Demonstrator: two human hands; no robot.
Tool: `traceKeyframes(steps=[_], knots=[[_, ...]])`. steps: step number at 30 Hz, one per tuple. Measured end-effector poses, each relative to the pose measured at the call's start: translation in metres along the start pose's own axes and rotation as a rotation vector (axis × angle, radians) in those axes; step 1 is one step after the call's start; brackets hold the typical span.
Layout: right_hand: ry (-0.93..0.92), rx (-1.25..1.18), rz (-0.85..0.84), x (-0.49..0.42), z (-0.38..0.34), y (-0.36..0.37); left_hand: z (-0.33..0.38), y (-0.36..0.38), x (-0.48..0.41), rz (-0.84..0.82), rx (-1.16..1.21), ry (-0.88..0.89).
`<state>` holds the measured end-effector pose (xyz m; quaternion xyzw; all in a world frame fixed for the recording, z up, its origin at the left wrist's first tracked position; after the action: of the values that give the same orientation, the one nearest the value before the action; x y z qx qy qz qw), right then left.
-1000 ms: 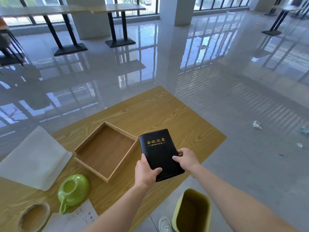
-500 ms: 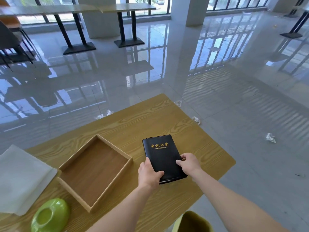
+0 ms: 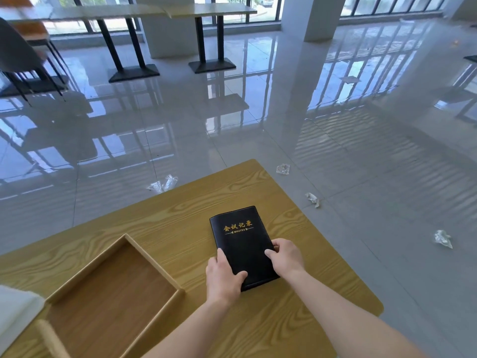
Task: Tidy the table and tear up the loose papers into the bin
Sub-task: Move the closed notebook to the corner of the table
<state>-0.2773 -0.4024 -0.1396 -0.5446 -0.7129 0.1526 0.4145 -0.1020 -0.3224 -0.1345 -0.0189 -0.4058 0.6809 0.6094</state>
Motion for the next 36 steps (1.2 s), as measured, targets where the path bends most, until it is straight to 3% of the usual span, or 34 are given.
traceKeyframes(steps=[11, 17, 20, 25, 30, 36], knots=[[-0.004, 0.054, 0.037, -0.072, -0.015, -0.023, 0.037, 0.004, -0.070, -0.009, -0.043, -0.004], [-0.026, 0.071, 0.062, -0.098, -0.020, -0.029, 0.052, 0.002, -0.087, 0.076, -0.316, 0.181], [-0.138, 0.108, 0.085, -0.096, -0.019, -0.031, 0.051, 0.002, -0.086, 0.108, -0.530, 0.382], [-0.460, 0.350, 0.045, -0.076, -0.013, -0.022, 0.042, 0.011, -0.089, 0.019, -0.763, 0.603], [-0.709, 0.579, -0.003, -0.070, -0.008, -0.013, 0.045, 0.014, -0.100, 0.004, -0.800, 0.627], [-0.740, 0.624, -0.060, -0.096, -0.013, -0.021, 0.061, 0.015, -0.122, -0.005, -0.722, 0.602]])
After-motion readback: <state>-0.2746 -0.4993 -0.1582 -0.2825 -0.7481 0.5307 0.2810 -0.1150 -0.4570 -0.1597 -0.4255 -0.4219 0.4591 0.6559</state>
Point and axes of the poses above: each hand's wrist, its own x-axis away from the middle knuckle, its own y-axis out of the palm, z = x × y, the point moved 5 cm from there along -x, towards the middle knuckle, and after that the axes turned 6 degrees about -z, right-handed, at the moved point
